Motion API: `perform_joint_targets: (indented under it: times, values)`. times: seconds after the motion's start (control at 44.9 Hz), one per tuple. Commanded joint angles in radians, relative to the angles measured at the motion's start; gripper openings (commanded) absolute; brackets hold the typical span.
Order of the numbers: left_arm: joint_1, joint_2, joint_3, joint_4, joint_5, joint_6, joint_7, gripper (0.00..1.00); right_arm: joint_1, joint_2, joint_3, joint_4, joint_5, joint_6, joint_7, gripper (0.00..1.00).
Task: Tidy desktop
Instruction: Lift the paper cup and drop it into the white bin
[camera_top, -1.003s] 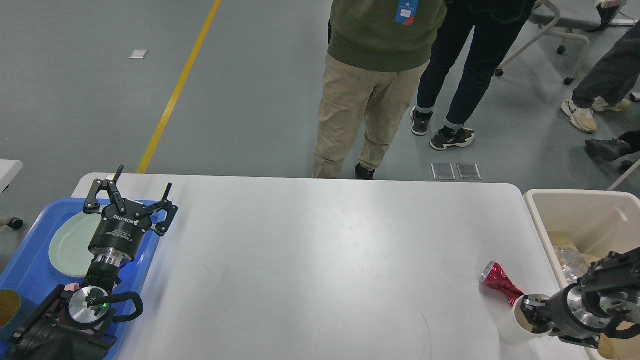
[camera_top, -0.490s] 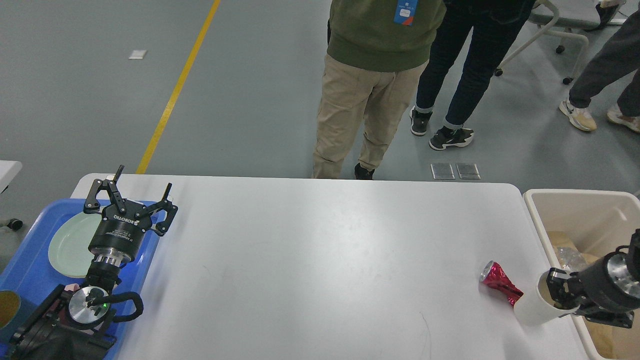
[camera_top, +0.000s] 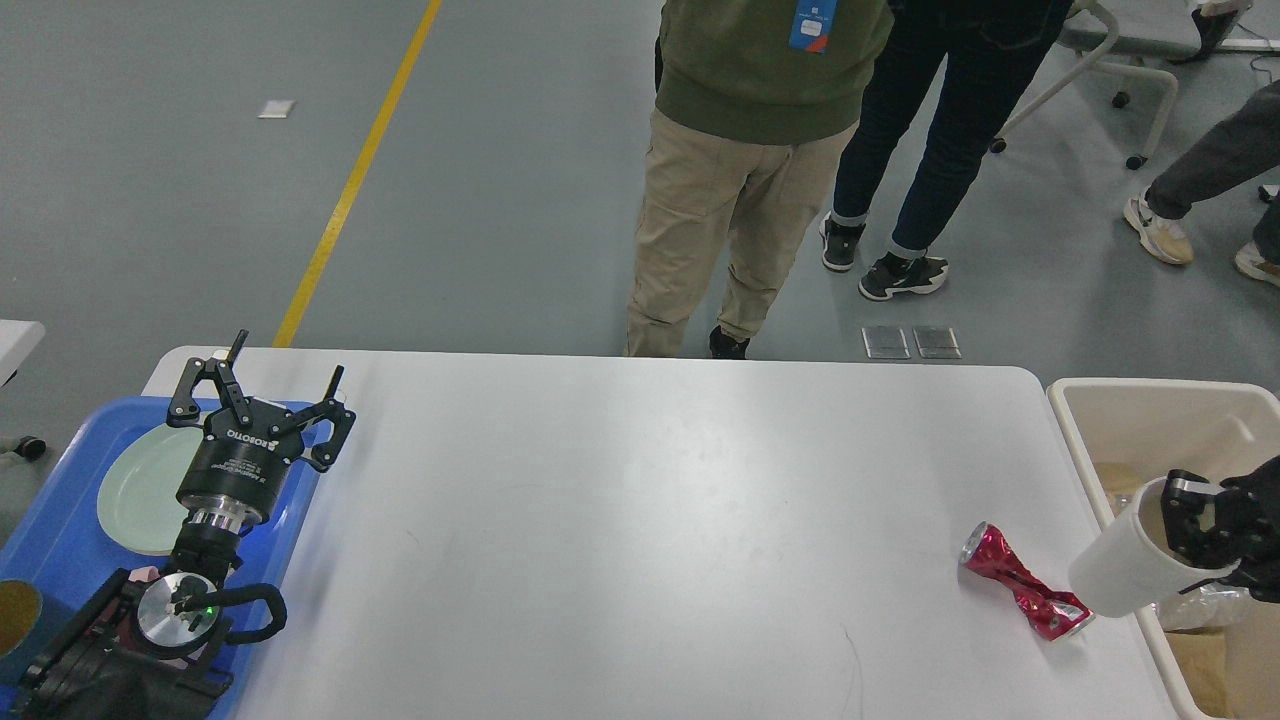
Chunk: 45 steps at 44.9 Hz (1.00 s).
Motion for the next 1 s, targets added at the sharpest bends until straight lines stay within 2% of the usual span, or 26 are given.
perform_joint_targets:
  times: [0.0, 0.134, 0.223, 0.423, 0.49, 0.602, 0.78, 0.981]
  values:
    - [0.0, 0.0, 0.0, 0.0, 0.0, 0.0, 0.0, 0.96, 0.005, -0.01, -0.013, -0.006, -0.001, -0.016, 0.0, 0.0]
    - [0.0, 0.0, 0.0, 0.0, 0.0, 0.0, 0.0, 0.96, -0.004, -0.037, -0.036, -0.044, -0.007, -0.041, 0.0, 0.0]
    - [0.0, 0.0, 0.0, 0.0, 0.0, 0.0, 0.0, 0.96, -0.063, -0.088, -0.036, -0.144, -0.014, -0.087, -0.001, 0.0]
    - [-0.001, 0.0, 0.0, 0.0, 0.0, 0.0, 0.0, 0.96, -0.306, -0.189, 0.057, -0.351, -0.013, -0.307, 0.0, 0.0]
    - [0.0, 0.0, 0.0, 0.0, 0.0, 0.0, 0.0, 0.96, -0.405, -0.229, 0.125, -0.422, -0.013, -0.353, 0.002, 0.0]
    - [0.0, 0.0, 0.0, 0.0, 0.0, 0.0, 0.0, 0.96, -0.613, -0.229, 0.278, -0.541, -0.013, -0.378, 0.002, 0.0]
    - [0.0, 0.0, 0.0, 0.0, 0.0, 0.0, 0.0, 0.96, -1.073, -0.123, 0.6, -0.848, -0.014, -0.406, 0.002, 0.0]
    - [0.0, 0.0, 0.0, 0.0, 0.0, 0.0, 0.0, 0.96, -1.445, 0.116, 0.76, -1.279, -0.007, -0.444, 0.002, 0.0]
